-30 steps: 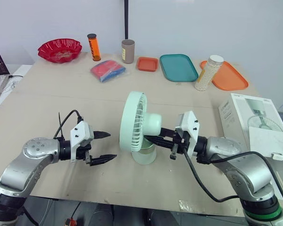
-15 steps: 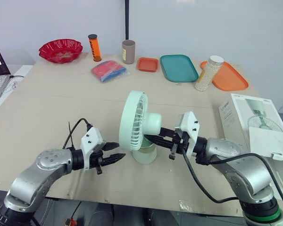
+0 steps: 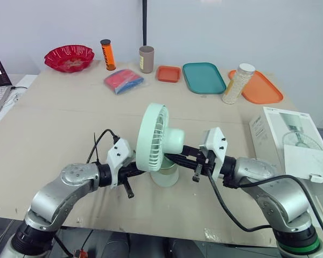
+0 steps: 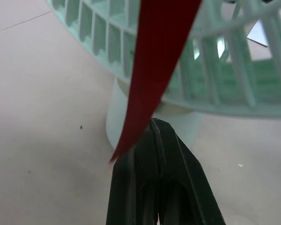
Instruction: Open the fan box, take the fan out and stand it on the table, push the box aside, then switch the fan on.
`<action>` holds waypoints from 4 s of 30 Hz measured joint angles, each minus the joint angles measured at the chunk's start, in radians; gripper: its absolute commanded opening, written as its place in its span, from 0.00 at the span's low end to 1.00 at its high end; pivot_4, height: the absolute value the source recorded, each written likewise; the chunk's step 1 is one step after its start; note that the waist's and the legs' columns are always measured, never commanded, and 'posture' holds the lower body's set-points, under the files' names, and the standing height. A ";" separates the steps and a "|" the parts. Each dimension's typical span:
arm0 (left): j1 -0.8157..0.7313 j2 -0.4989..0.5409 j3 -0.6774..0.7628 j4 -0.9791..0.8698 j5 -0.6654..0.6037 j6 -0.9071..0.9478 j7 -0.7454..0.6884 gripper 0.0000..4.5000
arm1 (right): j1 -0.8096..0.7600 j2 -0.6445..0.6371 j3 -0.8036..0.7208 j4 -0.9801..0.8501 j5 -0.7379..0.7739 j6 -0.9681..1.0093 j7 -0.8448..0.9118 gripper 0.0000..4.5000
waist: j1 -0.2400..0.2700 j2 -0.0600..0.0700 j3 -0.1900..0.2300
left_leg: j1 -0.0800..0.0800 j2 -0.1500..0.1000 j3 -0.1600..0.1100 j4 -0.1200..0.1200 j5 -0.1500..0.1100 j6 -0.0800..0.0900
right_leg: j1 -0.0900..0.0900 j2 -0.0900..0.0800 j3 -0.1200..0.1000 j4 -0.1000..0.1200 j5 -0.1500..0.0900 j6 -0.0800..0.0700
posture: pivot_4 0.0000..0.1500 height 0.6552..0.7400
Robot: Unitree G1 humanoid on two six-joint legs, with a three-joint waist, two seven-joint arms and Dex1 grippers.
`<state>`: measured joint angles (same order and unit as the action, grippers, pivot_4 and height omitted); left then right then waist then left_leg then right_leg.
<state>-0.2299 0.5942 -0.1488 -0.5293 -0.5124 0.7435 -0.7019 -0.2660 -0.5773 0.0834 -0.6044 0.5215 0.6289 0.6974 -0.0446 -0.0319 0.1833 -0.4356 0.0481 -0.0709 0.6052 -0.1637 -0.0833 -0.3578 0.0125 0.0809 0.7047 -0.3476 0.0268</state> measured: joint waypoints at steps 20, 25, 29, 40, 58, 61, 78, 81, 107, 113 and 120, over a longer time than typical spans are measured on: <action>0.045 0.012 -0.020 0.056 0.032 -0.034 -0.026 0.01 | -0.002 0.000 0.000 0.000 -0.004 0.008 -0.007 0.08 | 0.000 0.000 0.000 | 0.002 0.000 0.000 0.000 0.000 0.000 | 0.002 0.000 0.000 0.000 0.000 0.000 | 1.00 1.00; 0.042 -0.008 -0.029 0.078 0.041 -0.047 -0.026 0.01 | -0.002 0.000 0.000 -0.004 -0.001 0.016 -0.013 0.08 | 0.000 0.000 0.000 | 0.003 0.000 0.000 0.000 0.000 0.000 | 0.003 0.000 0.000 0.000 0.000 0.000 | 1.00 1.00; 0.042 -0.022 -0.030 0.078 0.042 -0.047 -0.026 0.01 | -0.002 0.000 0.000 -0.004 0.002 0.017 -0.019 0.08 | 0.000 0.000 0.000 | 0.003 0.000 0.000 0.000 0.000 0.000 | 0.004 0.000 0.000 0.000 0.000 0.000 | 1.00 1.00; 0.023 -0.054 -0.029 0.076 0.030 -0.025 -0.002 0.01 | 0.000 -0.002 0.000 -0.007 0.002 0.018 -0.023 0.08 | 0.000 0.000 0.000 | 0.004 0.000 0.000 0.000 0.000 0.000 | 0.004 0.000 0.000 0.000 0.000 0.000 | 1.00 1.00; 0.006 -0.075 -0.042 0.087 0.044 -0.016 0.004 0.01 | 0.000 -0.006 -0.004 -0.007 0.000 0.018 -0.028 0.08 | 0.003 0.000 0.000 | 0.004 -0.001 0.000 0.000 0.000 0.000 | 0.005 -0.001 0.000 0.000 0.000 0.001 | 1.00 1.00; 0.006 -0.075 -0.042 0.087 0.046 -0.016 0.003 0.01 | 0.000 -0.006 -0.004 -0.007 0.000 0.018 -0.028 0.08 | 0.003 0.000 0.000 | 0.004 -0.001 0.000 0.000 0.000 0.000 | 0.005 -0.001 0.000 0.000 0.000 0.001 | 1.00 1.00; 0.006 -0.096 -0.042 0.089 0.052 -0.013 0.019 0.01 | -0.001 -0.015 -0.007 -0.007 0.000 0.017 -0.025 0.08 | 0.003 0.000 0.000 | 0.004 -0.001 0.000 0.000 0.000 0.000 | 0.005 -0.001 0.000 0.000 -0.001 0.001 | 1.00 1.00; 0.005 -0.101 -0.041 0.088 0.052 -0.005 0.021 0.01 | -0.001 -0.015 -0.007 -0.007 0.001 0.017 -0.025 0.08 | 0.003 0.000 0.000 | 0.004 -0.001 0.000 0.000 0.000 0.000 | 0.005 -0.001 0.000 0.000 -0.001 0.001 | 1.00 1.00; 0.157 0.101 0.236 0.024 -0.078 -0.023 -0.089 0.01 | -0.068 0.010 -0.016 0.046 0.021 0.025 -0.032 0.08 | 0.001 0.001 0.000 | 0.004 0.000 0.000 -0.003 0.000 0.000 | 0.004 -0.001 0.001 -0.003 -0.001 0.001 | 1.00 1.00; 0.158 0.096 0.228 0.015 -0.076 -0.031 -0.086 0.01 | -0.120 0.030 -0.016 0.113 -0.004 -0.010 -0.019 0.08 | 0.000 0.001 0.000 | 0.004 0.000 0.000 -0.003 0.000 0.000 | 0.004 0.000 0.000 -0.003 -0.001 0.000 | 1.00 1.00; 0.160 0.096 0.224 0.029 -0.063 -0.060 -0.092 0.01 | -0.159 0.023 -0.016 0.245 -0.038 -0.070 0.045 0.08 | 0.000 0.001 0.000 | 0.004 0.000 0.001 -0.003 0.000 0.000 | 0.004 -0.001 0.001 -0.003 -0.001 0.000 | 1.00 1.00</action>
<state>-0.0695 0.6903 0.0756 -0.5000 -0.5751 0.6838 -0.7943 -0.4251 -0.5544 0.0673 -0.3594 0.4836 0.5591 0.7422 -0.0451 -0.0305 0.1836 -0.4313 0.0481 -0.0702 0.6022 -0.1638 -0.0833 -0.3537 0.0119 0.0817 0.7020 -0.3484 0.0272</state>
